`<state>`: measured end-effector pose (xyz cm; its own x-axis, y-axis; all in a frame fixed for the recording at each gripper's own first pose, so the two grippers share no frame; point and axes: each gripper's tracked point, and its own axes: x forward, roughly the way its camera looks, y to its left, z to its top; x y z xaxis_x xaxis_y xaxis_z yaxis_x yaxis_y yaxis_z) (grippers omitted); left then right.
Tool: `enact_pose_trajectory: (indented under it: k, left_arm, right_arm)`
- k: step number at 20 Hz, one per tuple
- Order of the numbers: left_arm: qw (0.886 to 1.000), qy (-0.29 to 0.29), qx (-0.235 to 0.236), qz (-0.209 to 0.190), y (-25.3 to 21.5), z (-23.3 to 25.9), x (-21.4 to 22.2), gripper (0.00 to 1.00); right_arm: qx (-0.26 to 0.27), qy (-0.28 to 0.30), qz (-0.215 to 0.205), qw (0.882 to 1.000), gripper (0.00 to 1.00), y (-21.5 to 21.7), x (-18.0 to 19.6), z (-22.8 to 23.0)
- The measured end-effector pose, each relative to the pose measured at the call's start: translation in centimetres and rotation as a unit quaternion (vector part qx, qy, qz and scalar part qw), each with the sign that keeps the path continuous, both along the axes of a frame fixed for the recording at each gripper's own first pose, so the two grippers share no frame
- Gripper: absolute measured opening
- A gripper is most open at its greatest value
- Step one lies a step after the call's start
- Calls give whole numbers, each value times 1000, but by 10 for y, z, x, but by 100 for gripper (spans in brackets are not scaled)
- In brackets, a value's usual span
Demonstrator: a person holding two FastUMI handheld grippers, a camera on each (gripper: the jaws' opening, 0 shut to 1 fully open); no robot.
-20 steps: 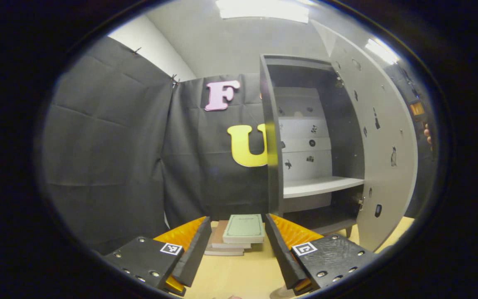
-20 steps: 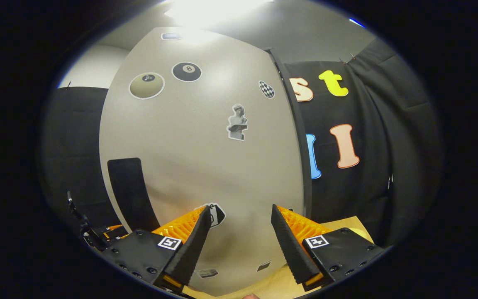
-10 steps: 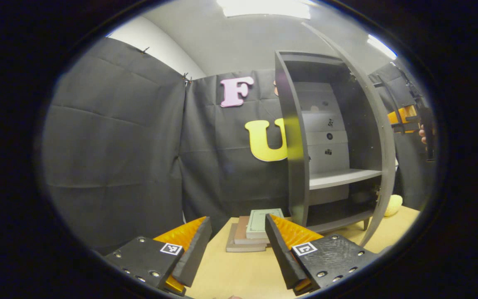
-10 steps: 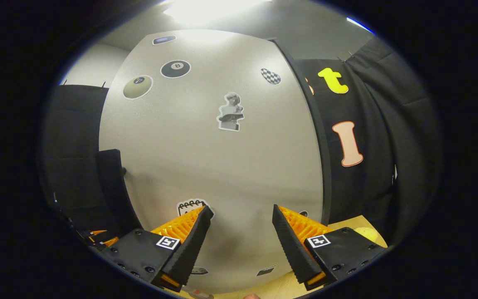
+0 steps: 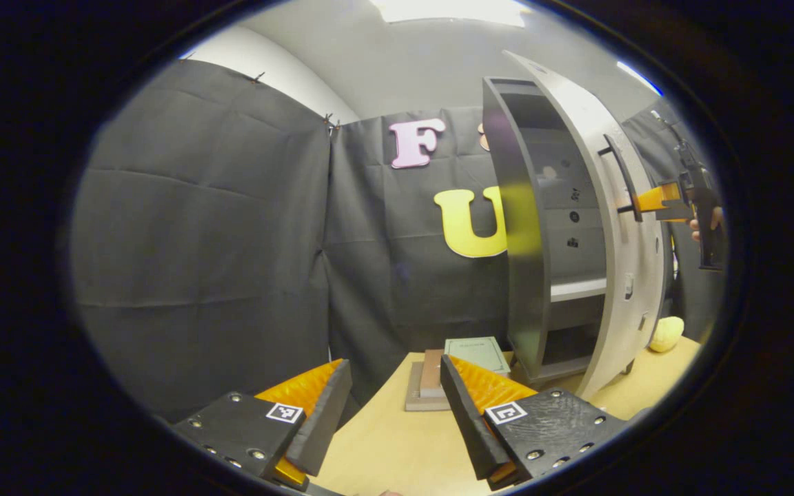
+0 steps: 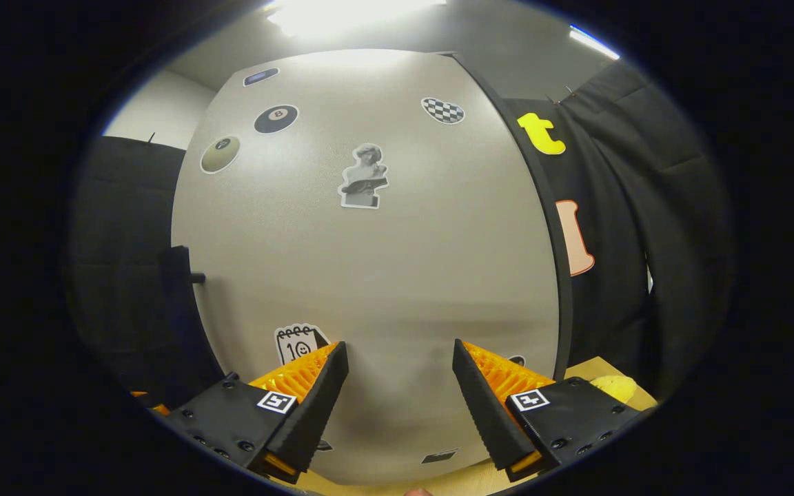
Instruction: Open the cabinet door with the right hand, grasp the bottle in the cabinet with the left hand and place it on the coaster, then close the cabinet door with the right hand.
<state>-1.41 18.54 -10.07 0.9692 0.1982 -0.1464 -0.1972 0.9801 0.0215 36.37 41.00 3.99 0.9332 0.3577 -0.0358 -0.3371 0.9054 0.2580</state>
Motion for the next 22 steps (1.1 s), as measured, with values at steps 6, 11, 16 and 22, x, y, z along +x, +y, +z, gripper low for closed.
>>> enact_pose_trajectory:
  k: [6, 11, 16, 22]
  left_arm:
    - [1000, 2, 0, -12, 1, -7, 9, 78]
    - [1000, 10, -12, -26, -6, -14, 16, 78]
    - [999, 13, -9, -52, -25, -9, 32, 79]
    - [997, -1, -11, -82, -85, 20, 51, 79]
  right_arm:
    - [-9, -6, -19, 1000, 97, 14, 23, 1]
    - [-9, -11, -39, 999, 97, 22, 31, -2]
    - [-16, -9, -52, 998, 98, 21, 29, -2]
    - [-31, -29, -54, 998, 98, -31, -7, 12]
